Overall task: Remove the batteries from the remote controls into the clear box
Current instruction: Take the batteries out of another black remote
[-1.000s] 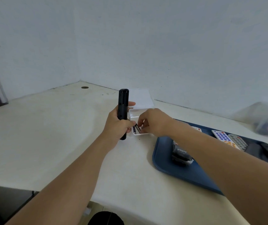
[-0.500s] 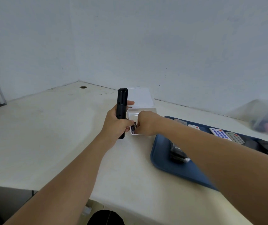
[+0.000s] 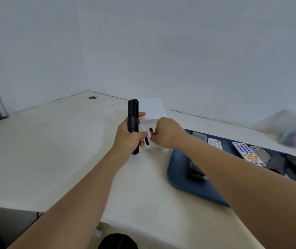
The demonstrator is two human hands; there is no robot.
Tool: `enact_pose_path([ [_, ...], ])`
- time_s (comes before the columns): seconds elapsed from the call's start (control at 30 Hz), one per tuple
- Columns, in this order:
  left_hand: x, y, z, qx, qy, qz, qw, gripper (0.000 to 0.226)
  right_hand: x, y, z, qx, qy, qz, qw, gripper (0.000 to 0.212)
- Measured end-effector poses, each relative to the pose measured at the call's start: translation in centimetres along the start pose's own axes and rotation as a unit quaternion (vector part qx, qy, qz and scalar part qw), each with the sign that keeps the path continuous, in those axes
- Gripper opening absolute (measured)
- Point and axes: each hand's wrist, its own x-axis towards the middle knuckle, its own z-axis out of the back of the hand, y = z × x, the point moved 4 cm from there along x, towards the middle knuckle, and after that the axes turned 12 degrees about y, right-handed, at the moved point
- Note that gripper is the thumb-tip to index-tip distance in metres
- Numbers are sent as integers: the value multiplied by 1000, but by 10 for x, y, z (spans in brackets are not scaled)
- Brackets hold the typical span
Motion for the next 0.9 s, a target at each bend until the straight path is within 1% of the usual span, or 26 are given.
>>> enact_pose_path([
  [0.03, 1, 2, 2, 0, -7, 6, 1000, 55, -2, -6, 7, 79, 0, 9, 997, 38],
  [0.07, 2, 5, 3, 3, -10, 13, 1000, 51, -4, -13, 13, 181, 3, 18, 983, 33],
  [0.1, 4, 7, 4, 8, -12, 21, 1000, 47, -7, -19, 18, 291, 13, 25, 956, 27],
  [0.13, 5, 10, 5, 14, -14, 30, 999, 43, -10, -25, 20, 395, 34, 29, 918, 24],
  [0.17, 6, 12, 5, 23, -21, 37, 999, 39, -13, -29, 20, 488, 63, 32, 870, 24],
  [0.23, 7, 15, 7, 44, -42, 47, 997, 30, -17, -34, 15, 636, 131, 37, 760, 18],
  [0.3, 7, 16, 8, 66, -69, 55, 994, 23, -22, -37, 10, 728, 181, 45, 659, 16],
  [0.37, 5, 15, 11, 91, -101, 67, 988, 22, -27, -41, 5, 784, 197, 53, 586, 20],
  [0.4, 3, 13, 13, 109, -119, 69, 984, 25, -28, -43, 3, 802, 194, 55, 561, 22],
  [0.47, -1, 7, 16, 134, -153, 57, 977, 29, -31, -49, 0, 824, 184, 53, 533, 21],
  [0.53, -5, -3, 13, 125, -170, 27, 977, 24, -35, -54, 0, 825, 180, 55, 533, 9],
  [0.57, -6, -9, 9, 111, -169, 16, 979, 20, -37, -57, 1, 819, 178, 55, 543, 5],
  [0.6, -6, -16, 2, 93, -159, 10, 983, 17, -41, -61, 4, 808, 173, 51, 561, 7],
  [0.67, -1, -28, -20, 45, -110, 25, 993, 24, -52, -74, 12, 777, 163, 44, 607, 12],
  [0.73, 7, -35, -58, -63, -23, 88, 994, 39, -67, -90, 22, 738, 148, 44, 657, 14],
  [0.8, 10, -37, -106, -173, 84, 169, 967, 49, -85, -109, 31, 689, 129, 43, 712, 15],
  [0.87, 13, -36, -153, -210, 152, 218, 941, 51, -104, -131, 39, 629, 105, 41, 770, 16],
  [0.9, 14, -34, -169, -212, 167, 229, 935, 50, -111, -139, 41, 595, 92, 37, 798, 16],
])
